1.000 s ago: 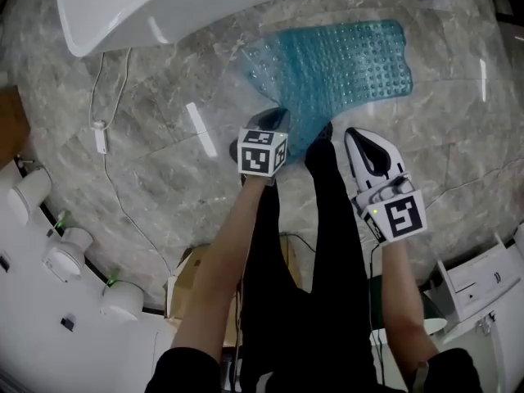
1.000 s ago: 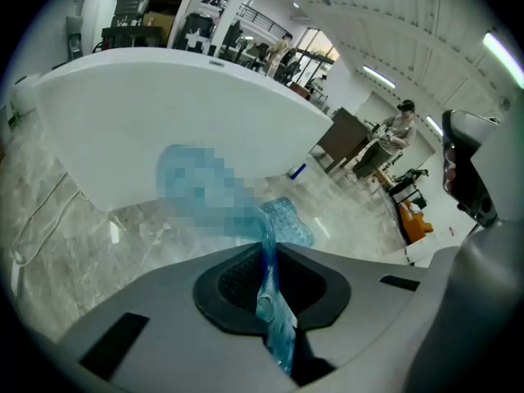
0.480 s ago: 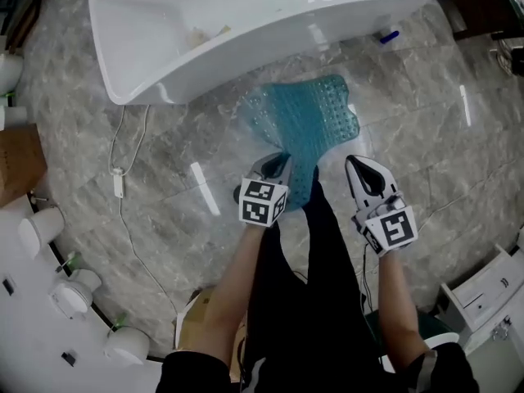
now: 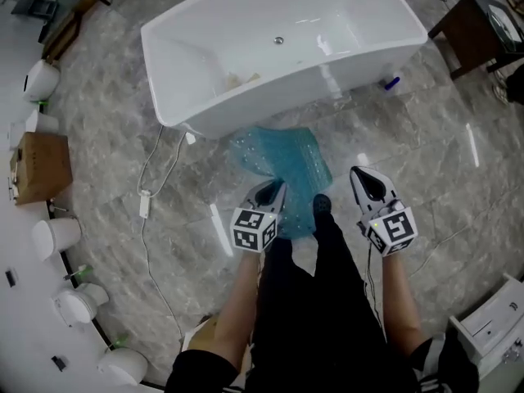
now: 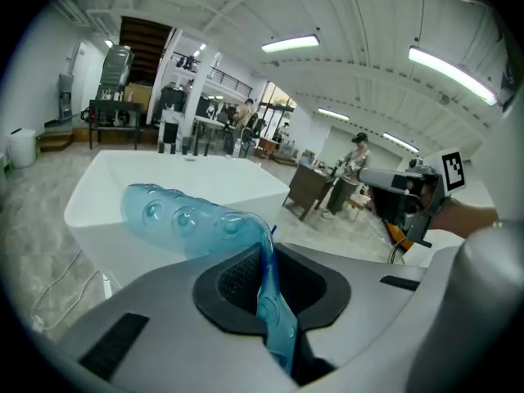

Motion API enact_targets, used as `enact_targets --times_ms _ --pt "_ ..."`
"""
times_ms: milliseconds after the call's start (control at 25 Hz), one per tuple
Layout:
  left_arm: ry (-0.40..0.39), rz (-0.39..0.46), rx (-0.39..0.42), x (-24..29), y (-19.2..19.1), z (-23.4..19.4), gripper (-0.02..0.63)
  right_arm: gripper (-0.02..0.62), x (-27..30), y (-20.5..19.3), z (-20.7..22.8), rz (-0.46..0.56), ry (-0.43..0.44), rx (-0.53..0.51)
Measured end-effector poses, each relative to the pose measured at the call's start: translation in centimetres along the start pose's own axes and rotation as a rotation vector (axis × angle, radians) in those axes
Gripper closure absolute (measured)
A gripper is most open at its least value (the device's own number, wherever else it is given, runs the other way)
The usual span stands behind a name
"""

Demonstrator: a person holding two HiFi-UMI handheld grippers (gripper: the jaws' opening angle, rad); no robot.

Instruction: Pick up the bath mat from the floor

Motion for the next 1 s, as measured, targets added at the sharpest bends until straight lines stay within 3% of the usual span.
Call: enact_targets --times_ms 280,480,1000 --pt "0.04 0.106 0.038 -6.3 4.0 0.2 0.566 0.583 1.1 4.9 -2.7 0.056 0.085 0.007" --pt "0.078 0.235 0.083 -10.2 8.3 0.6 0.566 0.583 2.4 8.7 -5.0 0.093 0.174 0.0" --pt "0.258 0.546 0.188 -25.3 17.5 -2.9 0.563 0.583 6.6 20.5 -14.6 0.236 0.413 -0.157"
Point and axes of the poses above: the fingertips, and each gripper's own axes: x forward along the fingers, z to its right, y out of its top, the point moved 4 cm from there along -x, backward along the fingers
